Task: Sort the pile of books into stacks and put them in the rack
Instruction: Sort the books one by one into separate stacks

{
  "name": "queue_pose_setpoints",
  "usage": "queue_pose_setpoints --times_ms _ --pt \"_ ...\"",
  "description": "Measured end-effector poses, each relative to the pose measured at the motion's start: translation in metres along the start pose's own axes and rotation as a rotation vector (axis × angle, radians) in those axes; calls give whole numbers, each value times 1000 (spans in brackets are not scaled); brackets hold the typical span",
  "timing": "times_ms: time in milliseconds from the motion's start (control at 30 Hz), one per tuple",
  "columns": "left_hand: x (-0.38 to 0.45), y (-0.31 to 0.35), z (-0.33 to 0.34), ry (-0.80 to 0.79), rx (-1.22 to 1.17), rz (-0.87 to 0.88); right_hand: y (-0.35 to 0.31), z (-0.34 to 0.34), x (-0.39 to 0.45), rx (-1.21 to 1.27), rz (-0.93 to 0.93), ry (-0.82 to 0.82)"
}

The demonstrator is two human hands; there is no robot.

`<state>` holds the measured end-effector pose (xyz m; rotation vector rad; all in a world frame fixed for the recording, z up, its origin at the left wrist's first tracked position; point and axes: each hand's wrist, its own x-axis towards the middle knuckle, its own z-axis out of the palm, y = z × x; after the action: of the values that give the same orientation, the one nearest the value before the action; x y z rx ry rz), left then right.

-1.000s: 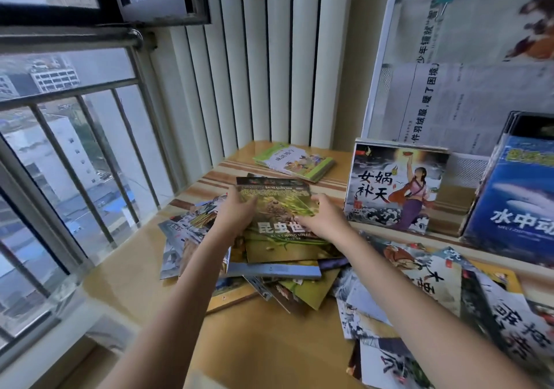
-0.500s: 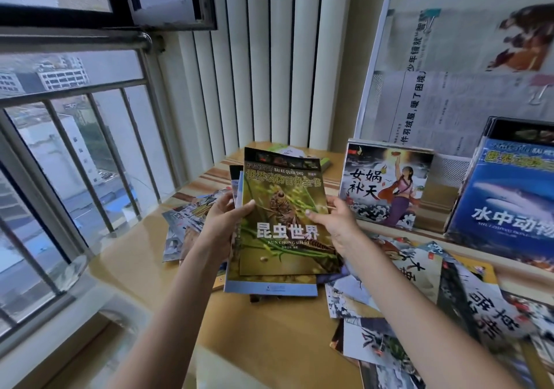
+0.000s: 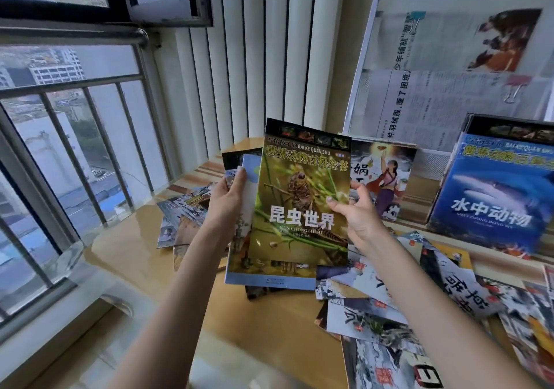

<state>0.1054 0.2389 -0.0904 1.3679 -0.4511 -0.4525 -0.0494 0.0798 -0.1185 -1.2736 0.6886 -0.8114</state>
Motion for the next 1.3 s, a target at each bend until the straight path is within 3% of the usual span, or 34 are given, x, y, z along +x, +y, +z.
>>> queue_pose_setpoints --times_ms 200,433,600,700,800,967,1133,1300 --pt "5 7 20 -28 55 50 -10 -31 -9 148 117 -65" --pt "15 12 54 -198 -13 -125 -27 -71 -17 208 139 -5" --pt "10 -8 75 -492 -89 -270 -28 -101 -24 33 120 138" --pt "2 -19 85 -525 -120 -245 -18 -114 -31 -89 132 147" --pt "-1 -15 97 -379 1 -99 -14 -118 -35 -171 114 177" --pt "13 14 100 -12 399 378 -22 -126 -40 -380 38 218" --pt "21 48 94 134 502 505 -35 -126 -44 -608 -4 242" --pt "13 81 82 380 584 640 -45 -119 -50 -695 -15 247"
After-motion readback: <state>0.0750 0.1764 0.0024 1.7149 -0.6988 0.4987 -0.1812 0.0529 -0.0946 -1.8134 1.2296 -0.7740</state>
